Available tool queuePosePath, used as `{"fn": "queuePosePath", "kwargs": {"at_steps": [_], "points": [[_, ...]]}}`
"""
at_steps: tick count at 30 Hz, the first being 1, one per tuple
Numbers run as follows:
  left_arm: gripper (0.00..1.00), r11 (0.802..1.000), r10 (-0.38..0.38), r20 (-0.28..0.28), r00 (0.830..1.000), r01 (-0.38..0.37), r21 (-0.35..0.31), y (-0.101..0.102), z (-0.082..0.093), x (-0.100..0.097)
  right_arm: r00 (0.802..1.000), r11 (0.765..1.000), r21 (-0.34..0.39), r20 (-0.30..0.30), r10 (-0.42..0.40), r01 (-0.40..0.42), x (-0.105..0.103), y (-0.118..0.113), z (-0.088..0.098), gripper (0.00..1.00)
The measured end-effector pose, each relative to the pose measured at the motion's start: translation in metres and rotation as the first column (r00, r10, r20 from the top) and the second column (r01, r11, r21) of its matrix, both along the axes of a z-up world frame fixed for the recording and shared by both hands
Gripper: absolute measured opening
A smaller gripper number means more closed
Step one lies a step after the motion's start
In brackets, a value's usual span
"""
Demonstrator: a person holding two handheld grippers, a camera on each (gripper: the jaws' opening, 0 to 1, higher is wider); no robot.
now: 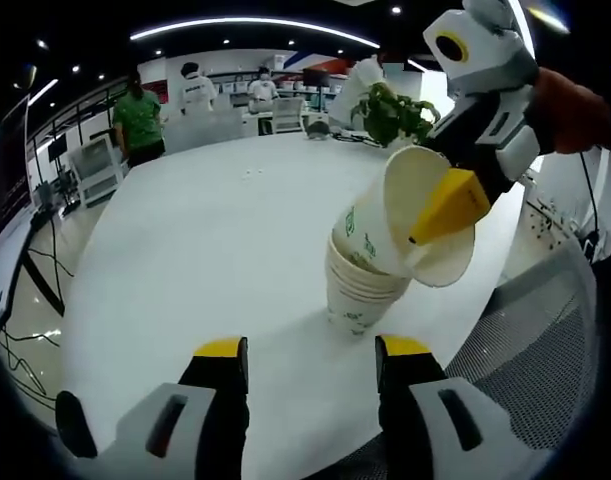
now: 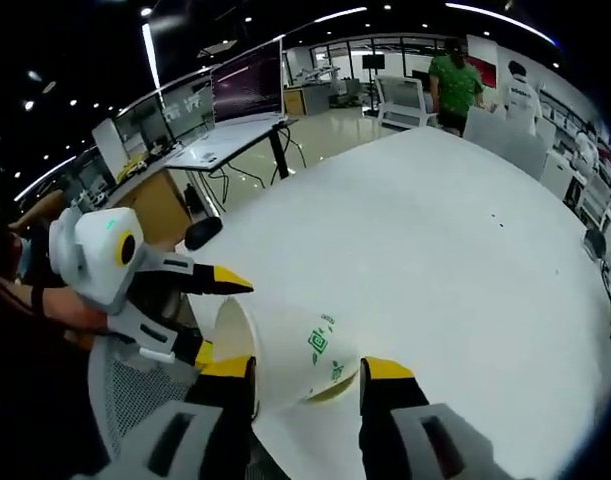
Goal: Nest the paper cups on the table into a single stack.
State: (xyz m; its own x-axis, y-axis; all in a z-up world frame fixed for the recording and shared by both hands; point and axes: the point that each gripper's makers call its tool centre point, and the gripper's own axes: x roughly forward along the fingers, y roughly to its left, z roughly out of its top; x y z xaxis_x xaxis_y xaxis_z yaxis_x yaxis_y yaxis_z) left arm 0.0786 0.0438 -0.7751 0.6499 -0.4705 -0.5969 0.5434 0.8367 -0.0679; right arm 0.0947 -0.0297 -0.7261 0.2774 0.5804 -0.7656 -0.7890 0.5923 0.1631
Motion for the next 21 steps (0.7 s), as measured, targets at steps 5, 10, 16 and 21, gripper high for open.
{"fn": "queuePosePath", "kwargs": {"at_steps": [5, 10, 16, 21], "points": [[0.49, 1.000, 0.003, -0.001, 1.000, -0.003, -0.004, 0.000, 0.001, 0.000, 1.000, 1.000, -0.021, 0.031, 0.003, -0.003, 0.003, -0.002, 0.002, 0.20], [0.49, 1.000, 0.000, 0.000, 1.000, 0.000, -0.003, -0.002, 0.004, -0.002, 0.999, 1.000, -0.021, 0.040, -0.005, 0.006, 0.006, -0.002, 0.003, 0.15], [0.49, 1.000, 0.002, 0.001, 1.000, -0.002, -0.004, -0.001, 0.005, -0.002, 0.999, 0.999, -0.027, 0.044, -0.028, 0.029, 0.013, -0.004, 0.002, 0.11], [0.49, 1.000, 0.001, 0.002, 1.000, -0.001, -0.003, -0.001, 0.005, -0.002, 0.998, 0.999, -0.025, 0.050, -0.045, 0.046, 0.018, -0.004, 0.003, 0.09]]}}
